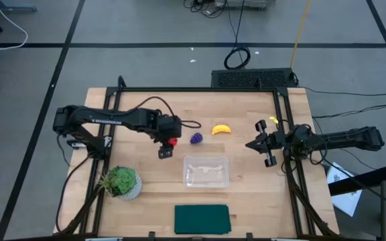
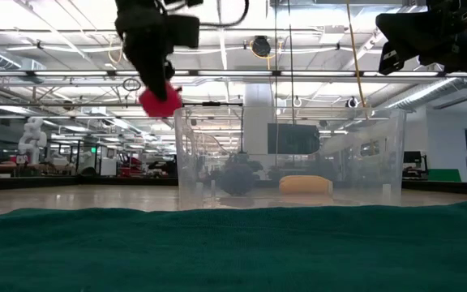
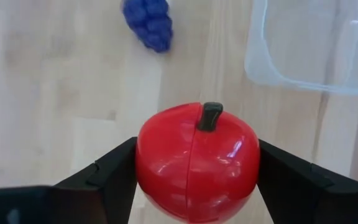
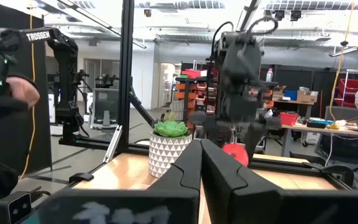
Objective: Pick and placing Produce into tupperware
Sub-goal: Put the apple into the transparent bin
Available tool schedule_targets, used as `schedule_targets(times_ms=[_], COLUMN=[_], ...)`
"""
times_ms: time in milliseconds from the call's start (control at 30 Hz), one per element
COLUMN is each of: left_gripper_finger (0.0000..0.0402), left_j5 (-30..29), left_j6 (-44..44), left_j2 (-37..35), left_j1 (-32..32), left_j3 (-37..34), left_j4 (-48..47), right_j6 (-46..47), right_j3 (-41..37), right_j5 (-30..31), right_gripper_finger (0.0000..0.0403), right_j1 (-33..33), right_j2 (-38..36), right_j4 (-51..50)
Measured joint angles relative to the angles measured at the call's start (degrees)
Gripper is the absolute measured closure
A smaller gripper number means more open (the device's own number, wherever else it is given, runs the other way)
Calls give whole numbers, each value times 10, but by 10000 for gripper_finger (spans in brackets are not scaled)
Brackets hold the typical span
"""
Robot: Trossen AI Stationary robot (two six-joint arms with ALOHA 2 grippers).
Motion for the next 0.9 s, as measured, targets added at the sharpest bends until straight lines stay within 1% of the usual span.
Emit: schedule_targets(times_ms=[167, 267, 500, 733, 900], left_gripper_finger=[130, 124, 136, 127, 136], left_j5=[-19, -21, -21, -21, -26], left_j6=[5, 5, -11, -4, 0], left_j2=[-38, -77, -154, -195, -221], left_j1=[0, 0, 0, -13, -24], left_j3=[49, 66, 65, 64, 64], left_j4=[-30, -31, -29, -27, -22], right_j6=[2, 2, -2, -2, -2], right_j3=[0, 0, 0, 0, 0], right_j5=[0, 0, 0, 0, 1], right_gripper_finger=[403, 403, 403, 403, 403], right_j1=[0, 0, 0, 0, 0], right_j2=[0, 0, 1, 4, 5], right_j4=[0, 1, 0, 1, 1])
